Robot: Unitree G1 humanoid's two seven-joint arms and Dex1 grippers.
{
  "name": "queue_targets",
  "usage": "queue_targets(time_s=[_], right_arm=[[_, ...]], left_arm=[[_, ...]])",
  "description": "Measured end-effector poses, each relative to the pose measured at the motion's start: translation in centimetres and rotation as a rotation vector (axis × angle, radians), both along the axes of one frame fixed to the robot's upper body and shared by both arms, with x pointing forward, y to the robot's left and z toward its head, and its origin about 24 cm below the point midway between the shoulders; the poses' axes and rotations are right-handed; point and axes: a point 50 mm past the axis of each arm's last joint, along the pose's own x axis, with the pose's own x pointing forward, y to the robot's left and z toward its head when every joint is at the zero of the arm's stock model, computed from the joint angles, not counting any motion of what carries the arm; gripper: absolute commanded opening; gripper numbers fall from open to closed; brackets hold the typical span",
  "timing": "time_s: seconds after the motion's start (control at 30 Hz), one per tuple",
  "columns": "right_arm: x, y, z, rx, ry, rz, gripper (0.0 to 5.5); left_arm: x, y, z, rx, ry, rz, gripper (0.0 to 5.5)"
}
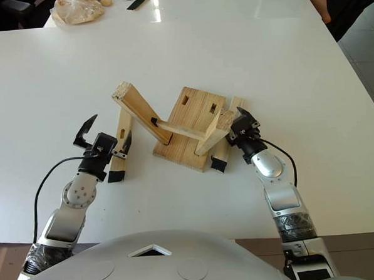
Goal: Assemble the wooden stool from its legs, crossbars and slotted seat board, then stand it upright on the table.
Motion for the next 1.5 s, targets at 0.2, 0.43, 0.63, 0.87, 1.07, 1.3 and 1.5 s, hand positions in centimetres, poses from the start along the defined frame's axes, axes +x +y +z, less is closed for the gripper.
queue_targets(time_s=[0.2, 0.43, 0.63, 0.87, 1.07, 1.3, 1.5], right_arm=[[-0.1, -3.9, -0.2, -0.078, 0.010, -0.076, 3.31], [0.1, -7.2, -0.1, -0.123, 0.009, -0.157, 3.31], [0.5, -7.0, 0.8, -0.062, 0.026, -0.112, 3.31], [0.3, -3.2, 5.8, -0.026, 0.068, 0.352, 3.31], [-3.2, -2.8, 8.0, -0.148, 0.420, 0.798, 3.31], [-7.2, -1.4, 5.9, -0.135, 0.693, 1.018, 3.31], [-4.1, -0.9, 5.1, -0.152, 0.557, 0.857, 3.31]], left_arm=[[0.5, 2.1, -0.1, 0.043, 0.006, 0.057, 5.35], [0.6, 3.7, -0.1, 0.048, 0.019, 0.069, 5.35], [1.3, 1.4, 0.7, -0.170, 0.073, -0.018, 5.35], [6.0, -2.6, 9.1, -0.253, -0.194, -0.224, 5.35], [6.8, -5.6, 10.4, -0.279, -0.210, -0.352, 5.35], [4.9, -9.2, 10.3, -0.327, -0.163, -0.519, 5.35], [4.1, -9.5, 10.8, -0.299, -0.155, -0.581, 5.35]])
